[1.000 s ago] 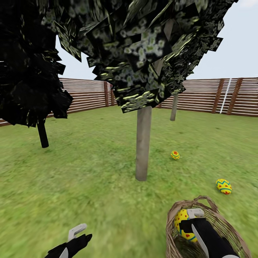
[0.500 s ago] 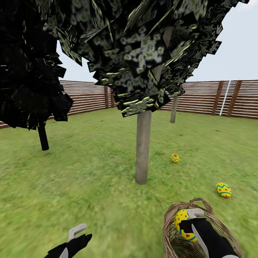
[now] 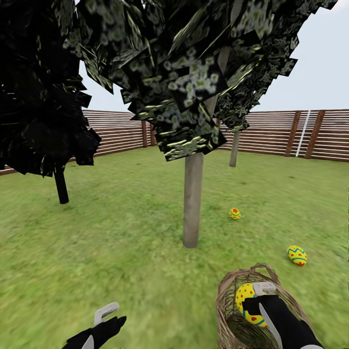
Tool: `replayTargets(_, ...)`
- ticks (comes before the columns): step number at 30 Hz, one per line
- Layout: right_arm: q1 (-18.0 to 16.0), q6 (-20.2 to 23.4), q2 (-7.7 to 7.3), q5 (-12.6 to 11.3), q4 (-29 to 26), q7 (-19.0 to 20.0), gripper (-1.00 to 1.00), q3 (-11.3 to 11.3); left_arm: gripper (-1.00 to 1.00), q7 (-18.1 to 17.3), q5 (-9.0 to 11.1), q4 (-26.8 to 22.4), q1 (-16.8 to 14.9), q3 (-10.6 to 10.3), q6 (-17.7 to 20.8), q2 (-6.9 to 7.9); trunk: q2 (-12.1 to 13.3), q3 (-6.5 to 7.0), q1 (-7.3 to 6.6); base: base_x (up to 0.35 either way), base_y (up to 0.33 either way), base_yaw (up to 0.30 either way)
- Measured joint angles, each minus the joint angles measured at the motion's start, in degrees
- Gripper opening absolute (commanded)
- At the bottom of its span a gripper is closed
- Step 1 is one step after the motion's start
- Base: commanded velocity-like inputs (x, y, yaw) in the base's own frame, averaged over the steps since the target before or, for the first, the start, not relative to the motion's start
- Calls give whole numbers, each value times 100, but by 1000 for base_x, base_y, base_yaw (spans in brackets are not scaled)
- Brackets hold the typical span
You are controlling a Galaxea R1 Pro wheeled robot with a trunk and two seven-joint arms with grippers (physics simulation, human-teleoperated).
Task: Take the three Easter eggs out of the wicker basket on the lawn in the garden, then place them on the lawn next to a single tree (choose any tree) so that all three eggs are next to the same tree and none are left in the basket.
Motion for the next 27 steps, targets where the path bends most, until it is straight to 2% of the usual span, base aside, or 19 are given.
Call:
replayTargets(19,0,0,4,0,16,0,-100,0,100,-1,-9,88,0,-9,-21,-18,762,341,-419,-6,0,0)
replayTargets(27,1,-4,3,-3,33,0,-100,0,100,-6,-10,87,0,-6,-20,-51,1083,485,-595,0,225,0)
